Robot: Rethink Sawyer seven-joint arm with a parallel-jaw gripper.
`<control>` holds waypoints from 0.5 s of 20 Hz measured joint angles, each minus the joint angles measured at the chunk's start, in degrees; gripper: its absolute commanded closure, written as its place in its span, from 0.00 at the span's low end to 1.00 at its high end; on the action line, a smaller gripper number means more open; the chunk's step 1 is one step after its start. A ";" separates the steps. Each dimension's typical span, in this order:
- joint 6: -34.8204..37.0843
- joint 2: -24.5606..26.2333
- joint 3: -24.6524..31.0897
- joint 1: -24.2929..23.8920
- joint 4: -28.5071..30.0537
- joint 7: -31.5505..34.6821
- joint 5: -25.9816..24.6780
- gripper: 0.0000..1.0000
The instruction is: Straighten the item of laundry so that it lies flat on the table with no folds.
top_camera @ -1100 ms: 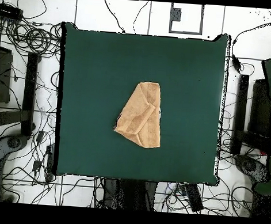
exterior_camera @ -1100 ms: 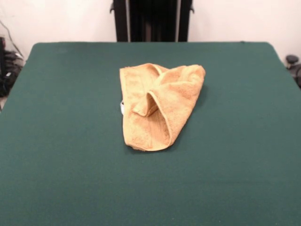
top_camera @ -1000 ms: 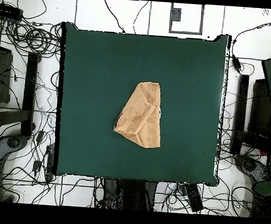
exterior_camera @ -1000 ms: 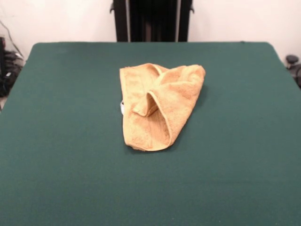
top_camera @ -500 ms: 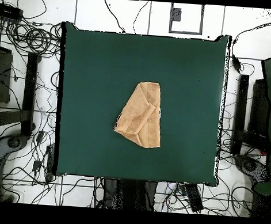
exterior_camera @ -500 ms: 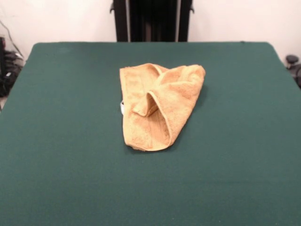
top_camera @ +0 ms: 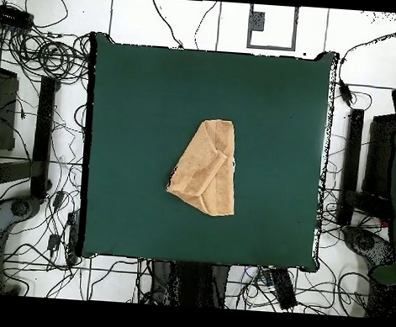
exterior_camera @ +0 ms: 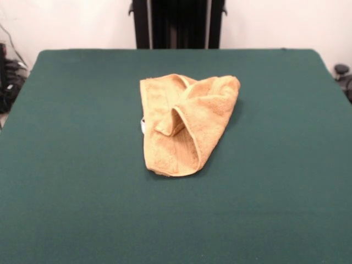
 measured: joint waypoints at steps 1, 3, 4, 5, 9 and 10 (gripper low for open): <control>0.02 1.73 0.52 -2.25 -0.02 -2.38 2.85 0.00; 0.01 3.44 0.73 -3.69 -0.02 -5.01 5.24 0.00; 0.01 4.27 0.80 -4.29 -0.02 -6.33 6.31 0.00; 0.01 6.04 0.89 -5.21 -0.04 -9.27 8.32 0.00; -0.54 11.93 0.91 -6.10 -0.12 -18.53 13.16 0.00; -1.06 13.18 0.85 -6.08 -0.49 -20.58 14.43 0.00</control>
